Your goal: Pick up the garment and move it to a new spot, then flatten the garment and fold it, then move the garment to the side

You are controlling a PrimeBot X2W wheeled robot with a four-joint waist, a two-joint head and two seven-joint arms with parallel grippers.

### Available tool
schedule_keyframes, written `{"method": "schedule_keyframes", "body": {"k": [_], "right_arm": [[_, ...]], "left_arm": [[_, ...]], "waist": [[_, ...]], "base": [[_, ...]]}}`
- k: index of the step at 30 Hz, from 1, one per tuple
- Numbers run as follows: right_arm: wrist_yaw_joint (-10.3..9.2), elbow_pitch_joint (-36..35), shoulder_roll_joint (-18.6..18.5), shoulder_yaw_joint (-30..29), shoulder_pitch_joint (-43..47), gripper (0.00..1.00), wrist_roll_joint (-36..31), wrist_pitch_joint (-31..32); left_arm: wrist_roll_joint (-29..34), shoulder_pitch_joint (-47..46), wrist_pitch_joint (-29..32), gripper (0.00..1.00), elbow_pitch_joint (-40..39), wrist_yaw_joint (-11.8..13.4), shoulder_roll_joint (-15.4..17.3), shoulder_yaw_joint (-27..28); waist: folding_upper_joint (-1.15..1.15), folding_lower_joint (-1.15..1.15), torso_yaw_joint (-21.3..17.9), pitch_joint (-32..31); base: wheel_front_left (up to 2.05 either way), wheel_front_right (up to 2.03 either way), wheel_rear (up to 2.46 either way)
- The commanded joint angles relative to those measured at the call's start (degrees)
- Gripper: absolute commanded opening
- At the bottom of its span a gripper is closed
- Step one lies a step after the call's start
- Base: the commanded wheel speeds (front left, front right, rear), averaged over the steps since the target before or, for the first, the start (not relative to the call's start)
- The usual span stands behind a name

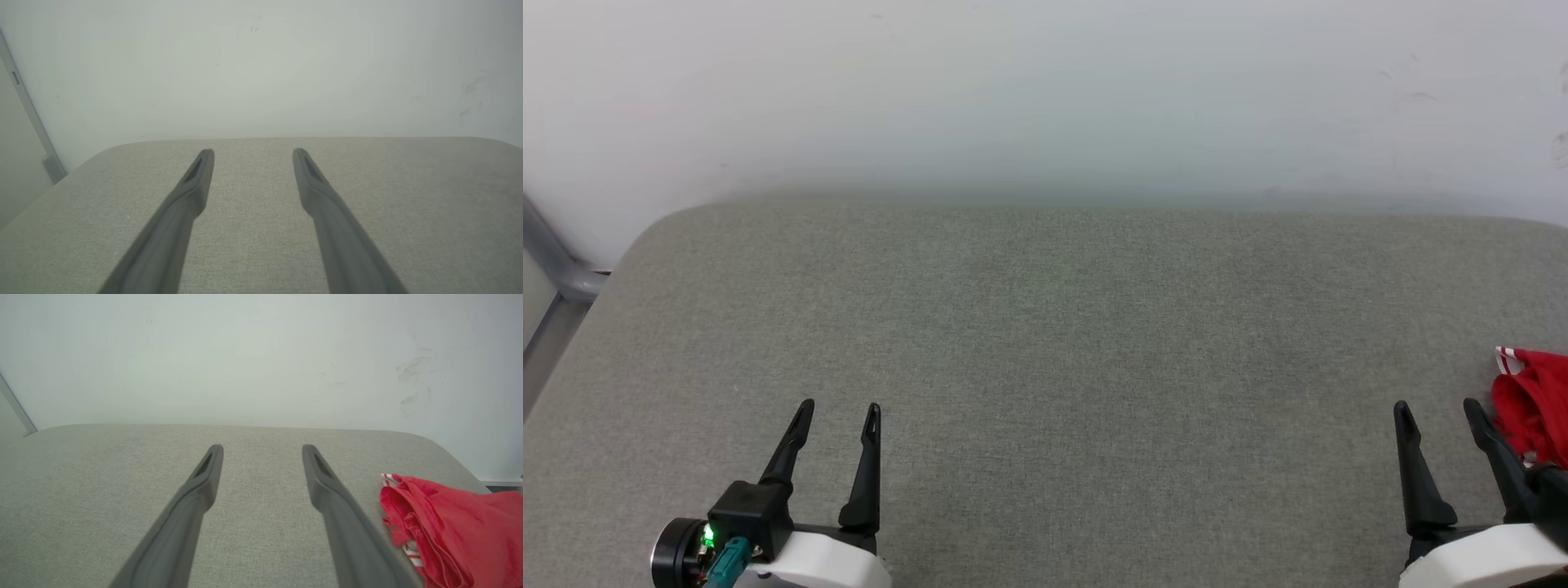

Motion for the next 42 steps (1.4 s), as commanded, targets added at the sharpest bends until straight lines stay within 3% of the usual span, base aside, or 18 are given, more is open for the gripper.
{"method": "schedule_keyframes", "body": {"k": [1,28,29,32,42], "right_arm": [[-0.05,-0.77,0.13,0.27,1.0,1.0,0.34,0.27],[-0.05,-2.82,0.14,0.93,0.69,1.0,0.66,1.35],[0.0,-2.8,0.01,0.92,0.75,0.0,0.53,1.6],[0.0,-1.28,0.04,1.1,0.81,0.0,1.17,1.64],[0.0,1.82,-0.14,1.34,-1.06,0.0,11.98,1.9]], "left_arm": [[-0.2,0.58,-0.11,1.0,0.28,0.0,0.05,-0.16],[-0.78,-0.16,-0.12,1.0,2.08,-0.03,0.74,-0.68],[-0.58,0.09,0.0,0.0,2.02,-0.01,0.65,-0.75],[-1.21,0.52,0.23,0.0,3.26,-0.08,0.18,-0.83],[-11.05,-0.6,2.95,0.0,4.11,-1.06,-0.79,1.1]], "waist": [[0.0,0.0,-0.15,-0.2],[0.0,0.0,-0.86,-0.09],[0.0,0.01,-0.85,-0.08],[0.0,0.01,-0.87,-0.06],[0.0,0.01,-1.05,0.0]], "base": [[0.0,0.0,0.0],[0.0,0.0,0.0],[0.0,0.0,0.0],[0.0,0.0,0.0],[0.0,0.0,0.0]]}}
